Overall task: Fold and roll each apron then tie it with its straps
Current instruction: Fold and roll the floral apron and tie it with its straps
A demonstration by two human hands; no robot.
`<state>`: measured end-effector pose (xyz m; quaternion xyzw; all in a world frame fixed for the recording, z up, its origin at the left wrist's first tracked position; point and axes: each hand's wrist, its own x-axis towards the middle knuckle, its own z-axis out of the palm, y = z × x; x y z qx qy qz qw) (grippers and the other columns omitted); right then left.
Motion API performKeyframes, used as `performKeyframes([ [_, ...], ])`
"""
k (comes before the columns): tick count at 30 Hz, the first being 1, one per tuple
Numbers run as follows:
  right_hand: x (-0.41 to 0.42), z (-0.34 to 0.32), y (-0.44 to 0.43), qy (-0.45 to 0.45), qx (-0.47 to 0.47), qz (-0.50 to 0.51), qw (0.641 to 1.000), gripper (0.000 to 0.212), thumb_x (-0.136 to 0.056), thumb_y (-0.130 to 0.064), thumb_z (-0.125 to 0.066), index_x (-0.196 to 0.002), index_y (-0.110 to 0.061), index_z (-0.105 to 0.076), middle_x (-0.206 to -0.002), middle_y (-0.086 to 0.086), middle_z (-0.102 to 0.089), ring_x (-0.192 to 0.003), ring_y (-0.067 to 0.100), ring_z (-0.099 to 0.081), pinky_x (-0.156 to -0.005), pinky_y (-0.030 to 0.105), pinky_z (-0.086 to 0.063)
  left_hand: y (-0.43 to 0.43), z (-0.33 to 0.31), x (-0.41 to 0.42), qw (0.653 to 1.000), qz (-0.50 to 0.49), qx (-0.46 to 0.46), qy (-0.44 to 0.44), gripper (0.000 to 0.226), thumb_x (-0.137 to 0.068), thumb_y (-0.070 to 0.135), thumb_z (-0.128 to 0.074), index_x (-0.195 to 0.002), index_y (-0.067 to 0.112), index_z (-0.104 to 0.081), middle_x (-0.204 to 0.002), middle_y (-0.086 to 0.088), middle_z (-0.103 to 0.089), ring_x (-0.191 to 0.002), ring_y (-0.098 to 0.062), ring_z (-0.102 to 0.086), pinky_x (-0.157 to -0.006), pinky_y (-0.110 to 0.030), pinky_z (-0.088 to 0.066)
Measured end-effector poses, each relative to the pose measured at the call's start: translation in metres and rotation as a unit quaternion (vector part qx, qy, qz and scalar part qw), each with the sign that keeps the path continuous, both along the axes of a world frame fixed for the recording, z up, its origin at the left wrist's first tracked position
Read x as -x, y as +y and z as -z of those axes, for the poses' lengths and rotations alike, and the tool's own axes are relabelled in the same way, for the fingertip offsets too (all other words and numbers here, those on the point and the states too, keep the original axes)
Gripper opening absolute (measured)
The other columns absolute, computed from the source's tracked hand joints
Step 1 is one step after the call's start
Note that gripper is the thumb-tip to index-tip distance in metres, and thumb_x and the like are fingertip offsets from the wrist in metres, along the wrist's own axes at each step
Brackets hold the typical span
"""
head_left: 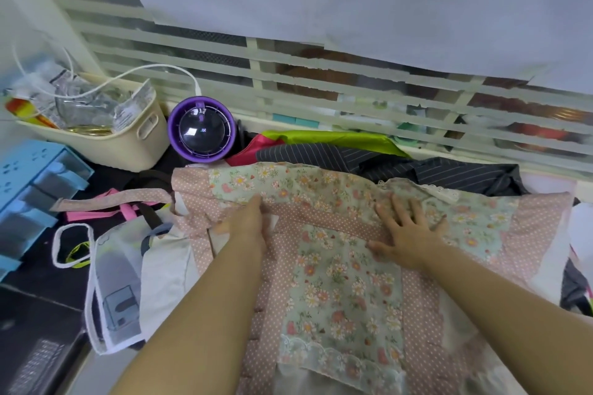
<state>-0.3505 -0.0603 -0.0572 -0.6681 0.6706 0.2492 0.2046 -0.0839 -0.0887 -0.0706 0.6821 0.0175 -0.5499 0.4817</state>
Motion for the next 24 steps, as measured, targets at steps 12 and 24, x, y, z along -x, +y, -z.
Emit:
performKeyframes([
  [12, 0.007, -0.003, -0.012, -0.054, 0.048, 0.063, 0.995, 0.069, -0.09, -0.071, -0.011, -0.147, -0.044, 0.014, -0.155, -0.011, 0.028, -0.145, 0.027, 0.018, -0.11, 0.069, -0.01, 0.018, 0.0, 0.001, 0.966, -0.066, 0.077, -0.238, 0.061, -0.092, 0.009, -0.058, -0.141, 0.003, -0.022, -0.136, -0.018, -0.045, -0.113, -0.026, -0.053, -0.093, -0.031, -0.043],
  [24, 0.032, -0.014, -0.015, 0.012, 0.321, -0.05, 0.946, 0.031, -0.083, -0.024, -0.066, -0.112, -0.013, -0.066, -0.119, 0.011, -0.059, -0.108, 0.034, -0.051, -0.086, 0.045, -0.045, 0.026, -0.025, -0.03, 0.939, -0.152, -0.007, -0.307, 0.069, -0.083, 0.011, -0.067, -0.14, 0.023, -0.031, -0.142, -0.012, -0.026, -0.126, -0.029, -0.037, -0.1, -0.026, -0.034],
])
